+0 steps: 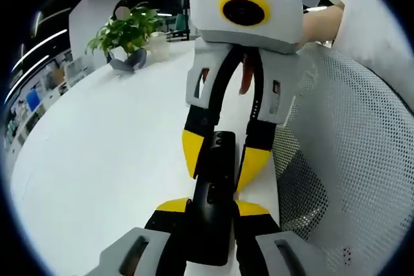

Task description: Press the specified remote control buttons in sequence, fully releasing each button before pressing the next.

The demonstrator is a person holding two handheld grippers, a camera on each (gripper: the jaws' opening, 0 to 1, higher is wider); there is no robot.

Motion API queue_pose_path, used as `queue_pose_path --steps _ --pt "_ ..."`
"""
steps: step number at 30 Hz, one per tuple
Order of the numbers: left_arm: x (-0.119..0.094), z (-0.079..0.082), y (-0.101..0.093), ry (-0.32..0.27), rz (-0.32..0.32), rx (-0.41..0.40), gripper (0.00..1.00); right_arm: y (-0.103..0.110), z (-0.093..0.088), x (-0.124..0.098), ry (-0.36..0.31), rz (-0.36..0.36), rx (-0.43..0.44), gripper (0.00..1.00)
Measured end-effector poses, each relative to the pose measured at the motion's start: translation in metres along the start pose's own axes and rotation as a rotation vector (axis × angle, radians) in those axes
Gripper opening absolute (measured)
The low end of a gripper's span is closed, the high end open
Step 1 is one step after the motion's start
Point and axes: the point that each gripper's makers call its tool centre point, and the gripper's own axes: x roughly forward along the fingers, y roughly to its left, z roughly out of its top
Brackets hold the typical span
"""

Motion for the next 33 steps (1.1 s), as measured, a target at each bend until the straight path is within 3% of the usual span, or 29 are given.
queue_pose_path --steps 14,15,17,20,21,23,26,33 --pt "0.001 0.001 -0.001 0.005 0.011 -0.016 0.25 -0.002 -0.006 0.002 0.007 0.018 -0.024 0.22" --pt "0.000 0.003 -0.001 -0.024 0.015 -0.109 0.25 -0.003 -0.006 0.002 0.008 0.019 -0.022 0.22" --pt "0.000 0.005 0.001 -0.052 0.017 -0.183 0.26 -0.002 -0.006 0.002 0.012 0.014 -0.029 0.22" --pt "0.000 0.005 0.002 -0.062 0.032 -0.183 0.29 -0.002 -0.006 0.002 0.009 0.013 -0.022 0.22" --pt "-0.001 0.006 -0.002 -0.074 0.031 -0.246 0.32 -0.002 -0.006 0.002 0.008 0.013 -0.022 0.22" --pt "-0.003 0.006 -0.004 -0.070 0.029 -0.288 0.39 -0.003 -0.005 0.002 0.006 0.010 -0.016 0.22" --pt "-0.010 0.005 -0.004 -0.043 0.062 -0.277 0.53 -0.003 -0.005 0.002 0.001 0.000 -0.001 0.23" --pt "-0.045 0.033 0.012 -0.211 0.206 -0.350 0.73 -0.003 -0.004 0.002 -0.010 -0.005 0.013 0.23"
